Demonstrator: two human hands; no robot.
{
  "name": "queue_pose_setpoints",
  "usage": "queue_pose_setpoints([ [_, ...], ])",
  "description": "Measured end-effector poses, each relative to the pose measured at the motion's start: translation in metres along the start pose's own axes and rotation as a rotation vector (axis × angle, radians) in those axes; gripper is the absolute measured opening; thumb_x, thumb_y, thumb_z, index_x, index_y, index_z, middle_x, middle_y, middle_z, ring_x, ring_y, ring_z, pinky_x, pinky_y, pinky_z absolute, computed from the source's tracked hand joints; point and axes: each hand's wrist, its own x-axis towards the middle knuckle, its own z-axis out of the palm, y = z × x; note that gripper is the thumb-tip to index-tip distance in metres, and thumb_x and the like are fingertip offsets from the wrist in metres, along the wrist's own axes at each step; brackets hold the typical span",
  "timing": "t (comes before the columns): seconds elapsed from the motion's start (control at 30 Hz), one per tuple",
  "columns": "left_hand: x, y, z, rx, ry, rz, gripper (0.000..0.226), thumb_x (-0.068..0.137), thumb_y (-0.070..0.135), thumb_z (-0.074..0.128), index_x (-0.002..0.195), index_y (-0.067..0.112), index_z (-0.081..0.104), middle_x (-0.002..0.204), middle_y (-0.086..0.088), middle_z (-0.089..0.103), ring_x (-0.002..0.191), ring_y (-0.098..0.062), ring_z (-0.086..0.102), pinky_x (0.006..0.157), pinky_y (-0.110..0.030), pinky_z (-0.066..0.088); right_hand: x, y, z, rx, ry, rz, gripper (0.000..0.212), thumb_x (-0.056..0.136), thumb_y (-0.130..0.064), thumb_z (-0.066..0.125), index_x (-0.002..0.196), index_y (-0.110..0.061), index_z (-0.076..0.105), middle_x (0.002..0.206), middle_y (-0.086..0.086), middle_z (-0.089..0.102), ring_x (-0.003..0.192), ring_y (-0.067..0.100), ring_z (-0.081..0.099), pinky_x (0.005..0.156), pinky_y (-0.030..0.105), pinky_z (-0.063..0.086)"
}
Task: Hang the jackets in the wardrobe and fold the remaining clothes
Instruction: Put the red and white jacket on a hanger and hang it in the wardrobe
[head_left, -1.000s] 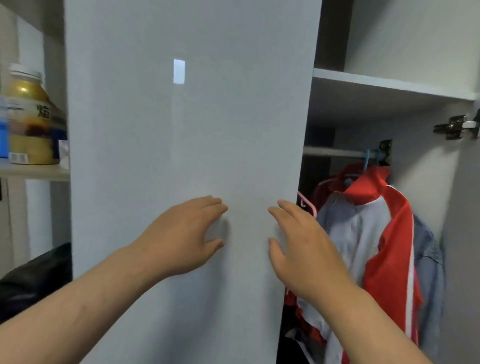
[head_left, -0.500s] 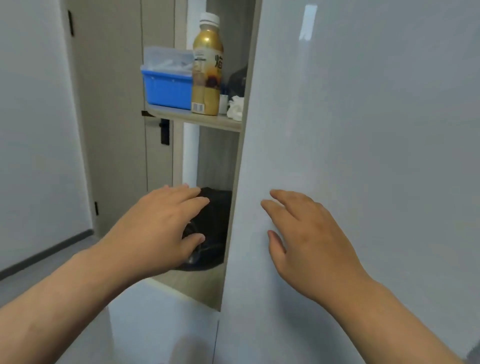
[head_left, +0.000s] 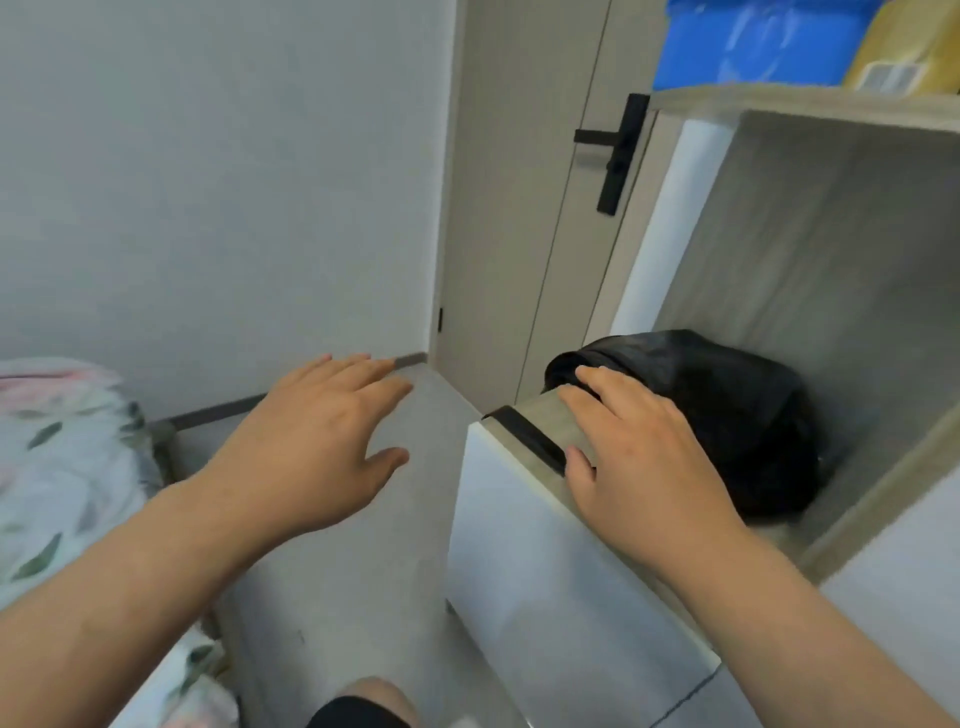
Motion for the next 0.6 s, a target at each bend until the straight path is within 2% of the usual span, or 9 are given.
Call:
queue_pose_setpoints([
  [0.27, -0.006, -0.082, 0.023, 0.054, -0.064, -0.176, 0.065, 0.088, 0.051, 0.061, 0.145, 0.026, 0.045, 0.154, 0.003, 0.040, 0.145, -0.018, 0.032, 0.120, -0.037, 0.018, 0.072, -0.051, 0.081, 0.172, -0.081, -0.054, 0.050, 0.084, -0.014, 0.071, 0.133, -0.008, 0.059, 0.143, 0.012, 0.053, 0.133, 0.030, 0.049, 0.107, 0.044, 0.038],
  [0.47, 0.019, -0.117, 0.071, 0.055, -0.117, -0.262, 0.063, 0.084, 0.045, 0.069, 0.140, 0.019, 0.053, 0.148, -0.004, 0.049, 0.139, -0.024, 0.043, 0.118, -0.043, 0.029, 0.116, -0.055, 0.153, 0.308, -0.103, -0.049, 0.051, 0.081, -0.012, 0.073, 0.130, -0.007, 0.060, 0.138, 0.013, 0.056, 0.126, 0.032, 0.054, 0.102, 0.047, 0.043],
  [0.6, 0.040, -0.129, 0.128, 0.035, -0.178, -0.297, 0.065, 0.085, 0.044, 0.069, 0.141, 0.016, 0.052, 0.142, -0.002, 0.054, 0.135, -0.023, 0.047, 0.116, -0.043, 0.030, 0.145, -0.042, 0.220, 0.413, -0.202, 0.063, 0.055, 0.093, -0.023, 0.060, 0.145, -0.016, 0.046, 0.151, 0.003, 0.042, 0.138, 0.023, 0.040, 0.112, 0.042, 0.035],
])
